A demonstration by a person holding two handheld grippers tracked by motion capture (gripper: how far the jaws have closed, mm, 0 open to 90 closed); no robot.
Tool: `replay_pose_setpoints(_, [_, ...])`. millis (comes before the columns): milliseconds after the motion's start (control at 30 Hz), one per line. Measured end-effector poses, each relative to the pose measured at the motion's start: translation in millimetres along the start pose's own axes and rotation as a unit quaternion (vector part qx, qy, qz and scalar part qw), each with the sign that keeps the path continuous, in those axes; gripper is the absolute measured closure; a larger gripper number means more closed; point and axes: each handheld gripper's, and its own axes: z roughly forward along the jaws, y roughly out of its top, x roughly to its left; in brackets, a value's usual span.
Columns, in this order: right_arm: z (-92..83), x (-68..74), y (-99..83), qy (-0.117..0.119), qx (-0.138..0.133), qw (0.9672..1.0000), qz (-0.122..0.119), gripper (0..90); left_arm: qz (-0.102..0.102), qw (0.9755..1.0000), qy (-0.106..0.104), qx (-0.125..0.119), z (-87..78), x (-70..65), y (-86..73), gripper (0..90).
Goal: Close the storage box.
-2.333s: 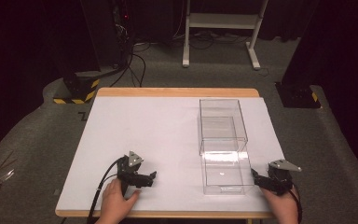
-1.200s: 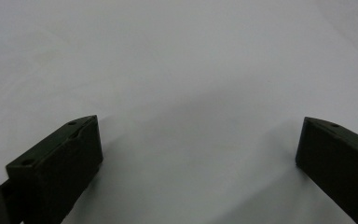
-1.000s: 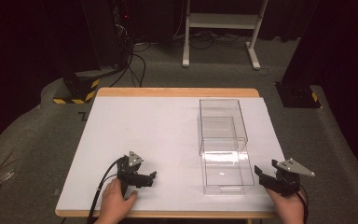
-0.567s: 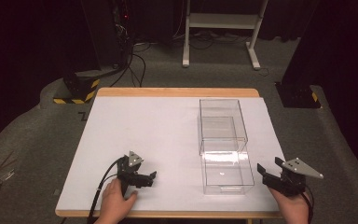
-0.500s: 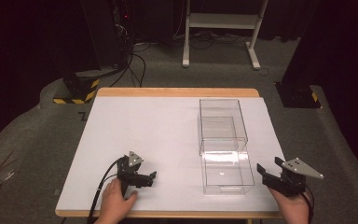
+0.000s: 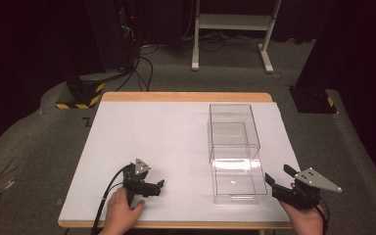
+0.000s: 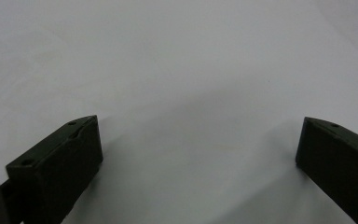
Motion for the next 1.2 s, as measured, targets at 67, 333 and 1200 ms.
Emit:
replay_pose_setpoints(67, [-0.6,9.1,1.1,0.015,-0.003,0.9999,-0.002,25.2,0.0,1.0,0.0,0.0,0.0,0.0,0.0,0.6])
replay_pose_setpoints(333, [-2.4,23.6,1.6,0.036,-0.005,0.9993,-0.014,25.0,0.0,1.0,0.0,0.0,0.0,0.0,0.0,0.6])
replay_pose_setpoints(1200, [-13.8,27.0,-24.8,0.058,0.023,0.9981,0.0,26.4,0.0,1.0,0.0,0.0,0.0,0.0,0.0,0.6])
